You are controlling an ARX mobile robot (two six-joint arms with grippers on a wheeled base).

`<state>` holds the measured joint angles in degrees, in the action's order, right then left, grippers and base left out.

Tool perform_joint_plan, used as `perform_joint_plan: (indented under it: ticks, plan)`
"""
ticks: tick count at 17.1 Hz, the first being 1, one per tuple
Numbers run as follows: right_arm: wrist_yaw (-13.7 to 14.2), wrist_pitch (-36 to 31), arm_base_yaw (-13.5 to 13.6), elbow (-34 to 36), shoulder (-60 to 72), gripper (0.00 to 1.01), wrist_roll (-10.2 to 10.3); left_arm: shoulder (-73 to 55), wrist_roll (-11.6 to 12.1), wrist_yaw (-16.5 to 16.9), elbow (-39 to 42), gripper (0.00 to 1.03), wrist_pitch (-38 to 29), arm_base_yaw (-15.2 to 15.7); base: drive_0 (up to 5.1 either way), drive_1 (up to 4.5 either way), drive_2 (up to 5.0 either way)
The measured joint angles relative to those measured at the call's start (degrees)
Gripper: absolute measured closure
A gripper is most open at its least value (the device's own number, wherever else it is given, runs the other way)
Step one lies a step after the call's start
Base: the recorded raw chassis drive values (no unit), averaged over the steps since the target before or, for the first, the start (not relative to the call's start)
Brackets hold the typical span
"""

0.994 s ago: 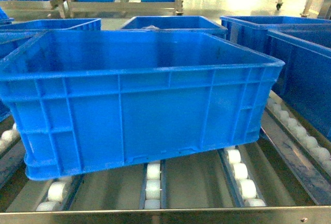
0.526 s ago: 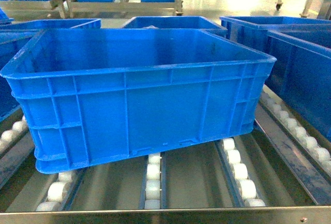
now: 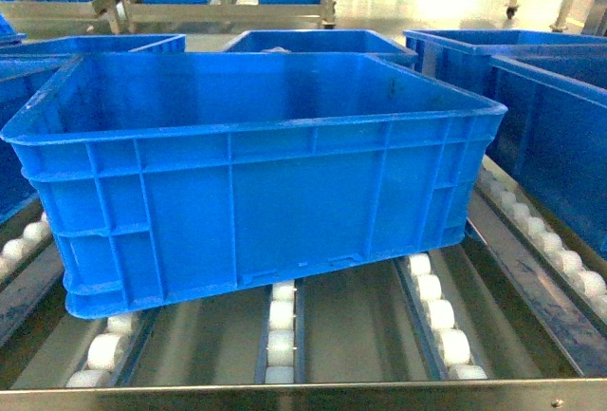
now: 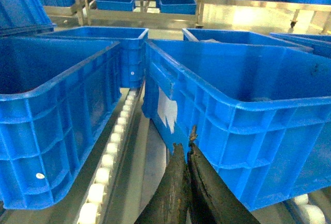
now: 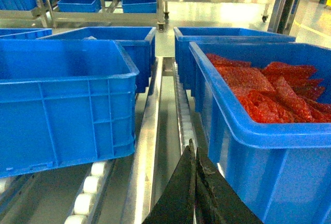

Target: Place box next to blue box on left shelf

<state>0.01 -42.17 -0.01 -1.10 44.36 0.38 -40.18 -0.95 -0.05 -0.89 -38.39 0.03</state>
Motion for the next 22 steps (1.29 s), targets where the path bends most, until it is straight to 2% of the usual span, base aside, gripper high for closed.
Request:
perform_joint_plan:
  ticks: [11,19,20,21,22]
  plan:
    - [0.00,22.32,0.00,0.33,-24.55,1.00,-0.02,22.58,0.00,0.02,0.04,1.01,20.83,0.00,0.0,0.00,0.0]
    - [0.00,31.15,0.00,0.33,-33.38,1.00,0.00,30.62,0.00,0.02,0.04,1.01,28.89,0.00,0.0,0.00,0.0]
    - [-0.02,31.91,0.00,0.33,-34.16,1.00,0.00,34.75,0.02,0.00,0.02,1.01,34.91,0.00,0.0,0.00,0.0]
    - [0.00,35.08,0.00,0.31,-36.39,1.00,-0.02,39.45,0.04,-0.02,0.02,1.01,39.01,0.00,0.0,0.00,0.0]
    - [-0.22,40.85,0.00,0.33,-39.89,1.00,-0.02,39.56,0.09,-0.09,-0.17,1.01,37.48,-0.02,0.0,0.00,0.0]
